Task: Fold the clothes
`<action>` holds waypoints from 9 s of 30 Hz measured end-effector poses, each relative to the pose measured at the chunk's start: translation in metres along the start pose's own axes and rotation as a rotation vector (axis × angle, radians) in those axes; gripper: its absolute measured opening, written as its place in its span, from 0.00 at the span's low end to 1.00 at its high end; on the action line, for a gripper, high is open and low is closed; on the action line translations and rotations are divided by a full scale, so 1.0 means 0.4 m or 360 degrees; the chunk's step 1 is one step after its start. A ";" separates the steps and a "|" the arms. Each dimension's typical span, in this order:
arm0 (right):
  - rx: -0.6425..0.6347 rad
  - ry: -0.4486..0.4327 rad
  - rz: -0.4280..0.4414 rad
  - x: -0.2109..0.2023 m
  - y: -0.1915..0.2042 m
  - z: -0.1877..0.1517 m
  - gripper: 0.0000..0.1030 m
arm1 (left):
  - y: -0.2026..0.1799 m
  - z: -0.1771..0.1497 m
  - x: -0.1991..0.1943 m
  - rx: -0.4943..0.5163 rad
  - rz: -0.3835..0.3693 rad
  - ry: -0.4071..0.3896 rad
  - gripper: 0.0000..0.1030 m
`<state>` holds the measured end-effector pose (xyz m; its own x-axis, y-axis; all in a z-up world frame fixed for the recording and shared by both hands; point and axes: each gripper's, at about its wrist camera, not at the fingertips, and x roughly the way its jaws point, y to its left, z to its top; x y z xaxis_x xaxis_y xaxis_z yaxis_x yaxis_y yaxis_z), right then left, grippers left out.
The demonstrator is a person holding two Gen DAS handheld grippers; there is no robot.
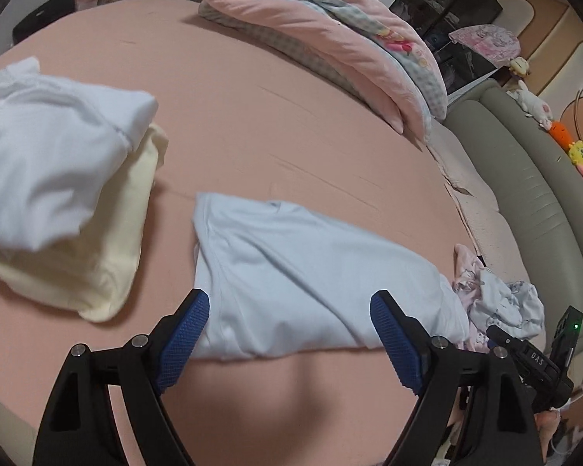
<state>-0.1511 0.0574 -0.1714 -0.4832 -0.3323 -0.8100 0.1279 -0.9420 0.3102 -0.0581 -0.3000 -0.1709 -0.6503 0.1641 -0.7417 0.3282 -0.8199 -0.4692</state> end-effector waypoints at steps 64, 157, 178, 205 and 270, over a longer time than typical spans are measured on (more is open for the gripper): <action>0.1289 0.0096 0.0898 0.287 0.028 -0.111 0.83 | 0.080 -0.058 0.215 -0.0783 -0.0768 0.0147 0.82; 0.1593 -0.0011 0.0829 0.209 -0.113 -0.132 0.70 | 0.229 -0.179 0.113 -0.1014 -0.0786 0.0154 0.66; 0.1229 0.0021 0.0336 0.202 -0.055 -0.070 0.30 | 0.374 -0.231 0.092 -0.1092 -0.0510 -0.0009 0.33; -0.0247 -0.0343 -0.0564 0.043 0.363 0.079 0.25 | 0.270 -0.123 0.147 -0.1050 -0.0471 0.0019 0.28; -0.0004 0.0591 0.1020 0.191 0.570 0.065 0.77 | 0.124 -0.037 0.011 -0.0541 -0.0252 0.0071 0.57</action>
<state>-0.1815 -0.1817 -0.1496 0.0118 -0.8105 -0.5856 0.2890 -0.5579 0.7780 -0.0345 -0.3320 -0.2044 -0.6830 0.3040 -0.6642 0.4399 -0.5547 -0.7063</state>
